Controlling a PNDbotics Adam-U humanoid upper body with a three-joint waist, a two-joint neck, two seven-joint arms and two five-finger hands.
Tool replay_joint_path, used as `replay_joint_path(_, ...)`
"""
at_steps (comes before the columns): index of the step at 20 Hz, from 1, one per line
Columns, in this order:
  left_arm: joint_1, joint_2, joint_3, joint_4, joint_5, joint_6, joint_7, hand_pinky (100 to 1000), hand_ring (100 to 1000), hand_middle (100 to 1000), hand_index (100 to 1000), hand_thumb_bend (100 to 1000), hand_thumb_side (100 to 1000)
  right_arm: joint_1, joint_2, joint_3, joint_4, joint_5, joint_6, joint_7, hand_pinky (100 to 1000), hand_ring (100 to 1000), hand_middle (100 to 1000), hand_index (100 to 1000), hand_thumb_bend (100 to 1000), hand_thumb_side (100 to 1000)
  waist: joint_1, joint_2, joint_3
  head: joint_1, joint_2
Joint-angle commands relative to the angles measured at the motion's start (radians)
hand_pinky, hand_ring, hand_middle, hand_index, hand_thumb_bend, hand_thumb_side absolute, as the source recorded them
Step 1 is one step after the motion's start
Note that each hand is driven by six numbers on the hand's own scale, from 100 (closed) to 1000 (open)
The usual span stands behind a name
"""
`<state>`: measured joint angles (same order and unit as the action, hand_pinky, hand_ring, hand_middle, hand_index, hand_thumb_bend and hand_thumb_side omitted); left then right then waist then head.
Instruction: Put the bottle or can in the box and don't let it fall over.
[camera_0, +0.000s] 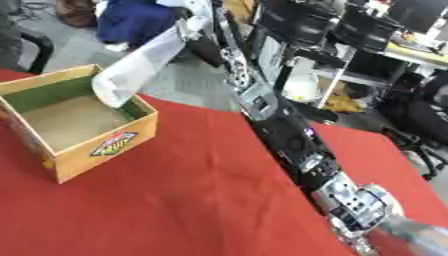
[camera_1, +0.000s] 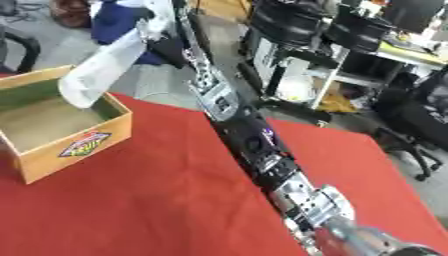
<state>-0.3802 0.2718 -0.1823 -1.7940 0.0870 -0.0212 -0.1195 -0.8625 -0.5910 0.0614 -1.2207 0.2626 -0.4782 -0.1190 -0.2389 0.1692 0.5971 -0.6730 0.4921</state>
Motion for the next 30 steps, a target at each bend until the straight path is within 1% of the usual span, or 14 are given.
replay_joint_path(1, -0.015, 0.002, -0.003, -0.018, -0.002, -0.001, -0.004, 749, 853, 616, 721, 100, 871, -0.020, -0.008, -0.001, -0.021, 0.107, -0.108, 0.193, 990, 1000, 1000, 1000, 100, 299, 0.013, -0.007, -0.003, -0.012, -0.020)
replay_joint_path(4, -0.016, 0.002, -0.003, -0.018, -0.002, -0.001, -0.003, 749, 853, 616, 721, 100, 870, -0.020, 0.000, -0.021, -0.014, 0.133, -0.143, 0.251, 983, 1000, 1000, 1000, 100, 292, 0.013, -0.005, -0.012, -0.015, -0.023)
replay_joint_path(8, -0.016, 0.002, -0.004, -0.018, -0.003, -0.001, -0.004, 749, 853, 615, 721, 100, 869, -0.019, -0.001, -0.032, -0.010, 0.127, -0.143, 0.251, 973, 1000, 1000, 1000, 100, 299, 0.013, -0.005, -0.019, -0.015, -0.022)
replay_joint_path(15, -0.015, 0.002, -0.002, -0.018, -0.002, -0.001, -0.002, 748, 852, 614, 721, 100, 867, -0.014, -0.011, -0.033, -0.016, 0.141, -0.145, 0.256, 986, 1000, 1000, 1000, 100, 255, 0.013, -0.005, -0.029, -0.019, -0.020)
replay_joint_path(19, -0.013, 0.000, -0.001, -0.016, -0.001, -0.001, -0.001, 748, 852, 614, 720, 100, 867, -0.007, -0.017, -0.021, -0.010, 0.186, -0.163, 0.320, 957, 1000, 1000, 1000, 100, 202, 0.013, -0.004, -0.038, -0.021, -0.017)
replay_joint_path(20, -0.013, 0.000, -0.001, -0.015, -0.001, -0.001, 0.000, 748, 852, 614, 720, 100, 867, -0.004, -0.015, -0.015, -0.004, 0.200, -0.170, 0.356, 940, 1000, 1000, 1000, 100, 216, 0.013, -0.003, -0.040, -0.021, -0.017)
replay_joint_path(21, -0.012, -0.001, -0.001, -0.014, -0.001, 0.000, 0.000, 748, 853, 614, 720, 100, 868, -0.001, -0.012, -0.009, 0.004, 0.211, -0.176, 0.396, 943, 1000, 1000, 1000, 100, 377, 0.013, -0.002, -0.044, -0.022, -0.018)
replay_joint_path(22, -0.012, -0.002, -0.001, -0.012, -0.002, 0.000, 0.000, 748, 853, 614, 720, 100, 868, 0.001, -0.009, -0.005, 0.012, 0.221, -0.181, 0.435, 944, 1000, 1000, 1000, 100, 402, 0.013, -0.001, -0.047, -0.022, -0.019)
replay_joint_path(23, -0.012, -0.003, -0.001, -0.011, -0.002, 0.000, 0.000, 748, 853, 614, 720, 100, 869, 0.002, -0.006, -0.005, 0.017, 0.226, -0.183, 0.464, 947, 1000, 1000, 1000, 100, 643, 0.013, 0.000, -0.050, -0.022, -0.020)
replay_joint_path(24, -0.011, -0.005, -0.001, -0.010, -0.003, 0.000, 0.000, 747, 853, 613, 720, 100, 869, 0.005, -0.002, -0.003, 0.023, 0.233, -0.182, 0.488, 945, 1000, 1000, 1000, 100, 706, 0.013, 0.001, -0.053, -0.022, -0.021)
replay_joint_path(25, -0.011, -0.006, -0.001, -0.009, -0.003, 0.000, 0.000, 747, 853, 612, 720, 100, 869, 0.006, 0.002, -0.003, 0.028, 0.236, -0.180, 0.505, 947, 1000, 1000, 1000, 100, 578, 0.013, 0.002, -0.056, -0.022, -0.022)
replay_joint_path(26, -0.010, -0.008, -0.001, -0.008, 0.000, 0.000, 0.000, 747, 853, 613, 720, 100, 870, 0.007, 0.005, -0.002, 0.031, 0.241, -0.177, 0.517, 948, 1000, 1000, 1000, 100, 733, 0.013, 0.004, -0.060, -0.022, -0.022)
replay_joint_path(29, -0.008, -0.011, 0.001, -0.004, -0.003, 0.000, 0.001, 748, 853, 613, 720, 100, 872, 0.012, 0.012, 0.000, 0.035, 0.257, -0.172, 0.535, 949, 1000, 1000, 1000, 100, 640, 0.013, 0.008, -0.075, -0.021, -0.023)
replay_joint_path(30, -0.006, -0.012, 0.001, -0.002, -0.004, 0.000, 0.002, 748, 853, 613, 720, 100, 874, 0.014, 0.015, 0.002, 0.036, 0.259, -0.173, 0.538, 947, 1000, 1000, 1000, 100, 530, 0.013, 0.010, -0.083, -0.021, -0.024)
